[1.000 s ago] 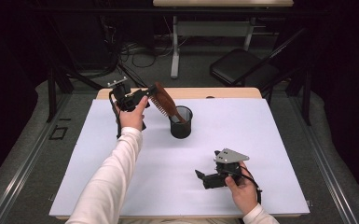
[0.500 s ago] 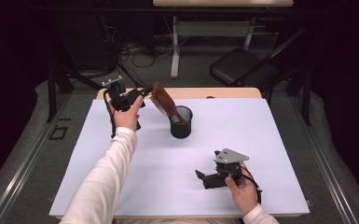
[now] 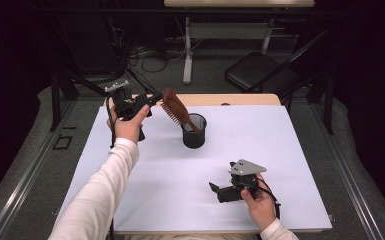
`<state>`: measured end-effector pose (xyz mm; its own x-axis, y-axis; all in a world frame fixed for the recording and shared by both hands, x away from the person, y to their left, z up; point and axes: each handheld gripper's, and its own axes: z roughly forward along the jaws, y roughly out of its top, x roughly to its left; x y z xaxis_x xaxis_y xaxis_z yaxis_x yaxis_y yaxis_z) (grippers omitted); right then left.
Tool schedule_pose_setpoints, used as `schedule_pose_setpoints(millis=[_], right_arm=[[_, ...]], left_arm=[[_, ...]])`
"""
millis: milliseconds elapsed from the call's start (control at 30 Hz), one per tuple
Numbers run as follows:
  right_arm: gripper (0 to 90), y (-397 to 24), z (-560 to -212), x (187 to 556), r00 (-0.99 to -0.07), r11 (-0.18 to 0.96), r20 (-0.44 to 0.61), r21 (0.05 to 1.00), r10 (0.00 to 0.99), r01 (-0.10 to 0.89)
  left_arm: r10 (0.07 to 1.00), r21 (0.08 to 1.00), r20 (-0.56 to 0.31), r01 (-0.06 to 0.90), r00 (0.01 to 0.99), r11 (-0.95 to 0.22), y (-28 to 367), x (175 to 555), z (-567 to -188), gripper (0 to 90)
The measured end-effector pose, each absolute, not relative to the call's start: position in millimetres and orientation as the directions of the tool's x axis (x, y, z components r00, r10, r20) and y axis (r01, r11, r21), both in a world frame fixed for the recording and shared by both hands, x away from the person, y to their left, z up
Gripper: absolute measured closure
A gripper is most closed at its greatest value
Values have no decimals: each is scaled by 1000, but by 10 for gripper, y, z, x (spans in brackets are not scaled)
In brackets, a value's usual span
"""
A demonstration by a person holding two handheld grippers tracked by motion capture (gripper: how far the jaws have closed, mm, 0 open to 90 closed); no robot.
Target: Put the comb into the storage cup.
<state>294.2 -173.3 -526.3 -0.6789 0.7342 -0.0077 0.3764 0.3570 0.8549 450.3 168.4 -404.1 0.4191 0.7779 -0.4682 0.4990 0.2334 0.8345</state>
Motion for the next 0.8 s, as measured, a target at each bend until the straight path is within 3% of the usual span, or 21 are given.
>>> schedule_pose_setpoints(millis=[467, 800], right_arm=[[13, -1734, -5270, 2943, -676, 357, -6, 852, 737, 382], [13, -1736, -5270, 2944, -676, 360, -9, 852, 737, 380]], left_arm=[[796, 858, -409, 486, 446, 168, 1735, 4406, -3987, 261], [835, 888, -310, 451, 454, 84, 1753, 4363, -3962, 256]])
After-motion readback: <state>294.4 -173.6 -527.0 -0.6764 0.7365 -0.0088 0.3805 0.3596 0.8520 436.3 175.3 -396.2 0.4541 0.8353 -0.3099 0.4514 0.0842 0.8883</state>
